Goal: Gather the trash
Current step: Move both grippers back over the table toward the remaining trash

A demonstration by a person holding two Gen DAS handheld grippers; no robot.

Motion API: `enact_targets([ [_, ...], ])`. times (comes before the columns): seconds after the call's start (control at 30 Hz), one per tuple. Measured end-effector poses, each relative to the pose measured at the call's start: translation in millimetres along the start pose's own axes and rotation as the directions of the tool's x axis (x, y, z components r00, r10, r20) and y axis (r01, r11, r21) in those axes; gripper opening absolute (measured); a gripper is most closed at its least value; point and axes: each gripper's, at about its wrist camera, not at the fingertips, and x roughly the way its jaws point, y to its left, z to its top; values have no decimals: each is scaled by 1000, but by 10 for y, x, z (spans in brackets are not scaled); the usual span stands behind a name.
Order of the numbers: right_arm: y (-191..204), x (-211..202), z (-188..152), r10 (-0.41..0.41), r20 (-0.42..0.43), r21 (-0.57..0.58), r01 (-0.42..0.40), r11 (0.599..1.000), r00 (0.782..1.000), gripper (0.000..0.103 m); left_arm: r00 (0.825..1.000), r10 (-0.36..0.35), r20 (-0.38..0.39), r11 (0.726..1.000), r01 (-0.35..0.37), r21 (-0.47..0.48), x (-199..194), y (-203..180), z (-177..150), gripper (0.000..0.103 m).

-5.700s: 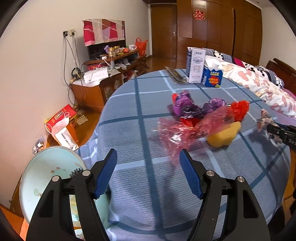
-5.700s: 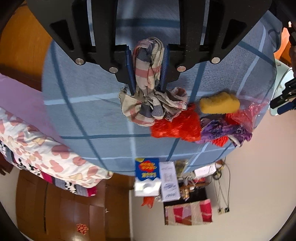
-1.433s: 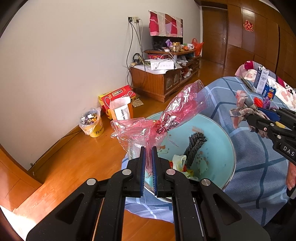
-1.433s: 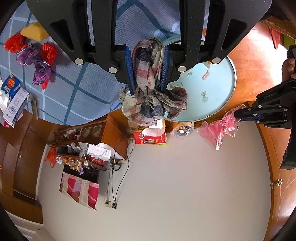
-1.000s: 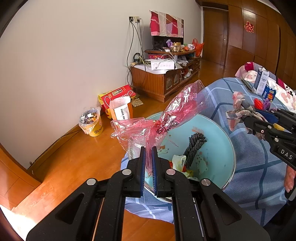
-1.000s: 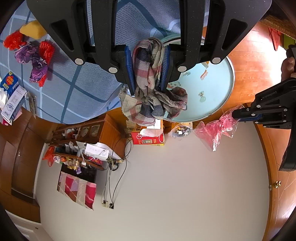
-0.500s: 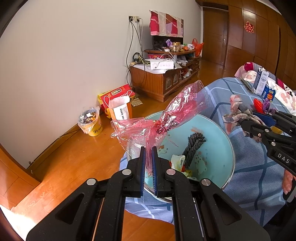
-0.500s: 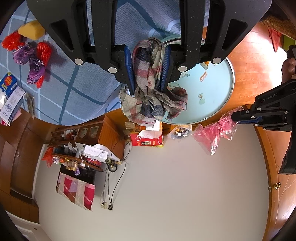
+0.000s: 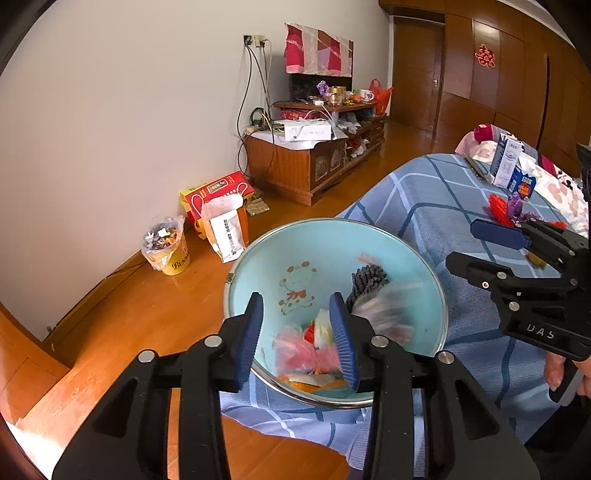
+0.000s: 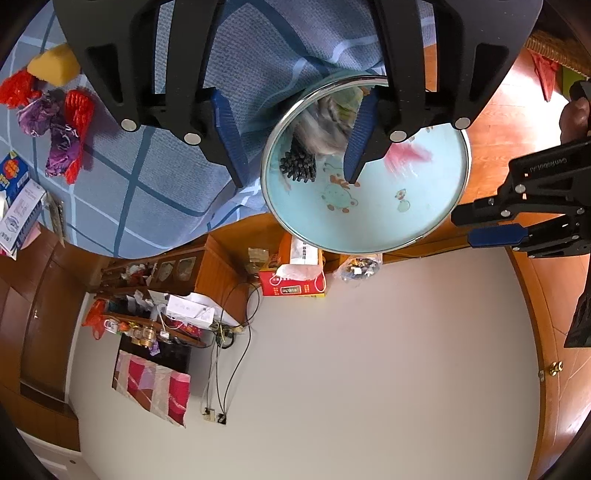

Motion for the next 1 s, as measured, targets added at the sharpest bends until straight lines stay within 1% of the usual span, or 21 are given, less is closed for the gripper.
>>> enact_targets([
  [0.07,0,-14,-14,-3,0,0,3,1000,1000,57,1000,0,-4,1000,0,1,11,-16,-13,48],
  [0.1,-4,-23,-22,-6,0,1,6,1000,1000,57,1000,1,-6,1000,-1,2,18,-31,-21,49],
  [0.17,-33,-45,-36,-14,1,5,14,1000,1000,58,1000,1,-14,1000,-1,5,50,-68,-42,59],
  [0.2,-60,-69,-52,-20,2,11,20,1000,1000,58,1000,3,-21,1000,-2,9,76,-97,-58,60],
  [0.27,-91,-115,-72,-30,5,18,30,999,1000,60,999,-4,-37,1000,5,20,125,-151,-87,61],
  [0.43,-334,-310,-182,-84,8,55,83,995,996,63,998,-19,-62,998,23,59,239,-336,-114,62],
  [0.53,-518,-474,-271,-128,17,86,126,988,992,65,997,-30,-69,996,36,85,290,-478,-117,63],
  [0.67,-764,-673,-433,-191,15,117,188,975,981,66,997,-43,-65,993,50,108,335,-633,-82,64],
  [0.83,-1218,-939,-674,-285,-3,184,281,942,958,66,996,-72,-55,988,79,134,382,-902,32,65],
  [0.97,-1606,-1132,-815,-371,-24,253,365,896,928,68,994,-96,-52,982,103,155,466,-1126,122,68],
  [1.0,-1738,-1197,-859,-400,-32,277,393,877,916,68,994,-99,-52,982,107,158,482,-1164,132,68],
])
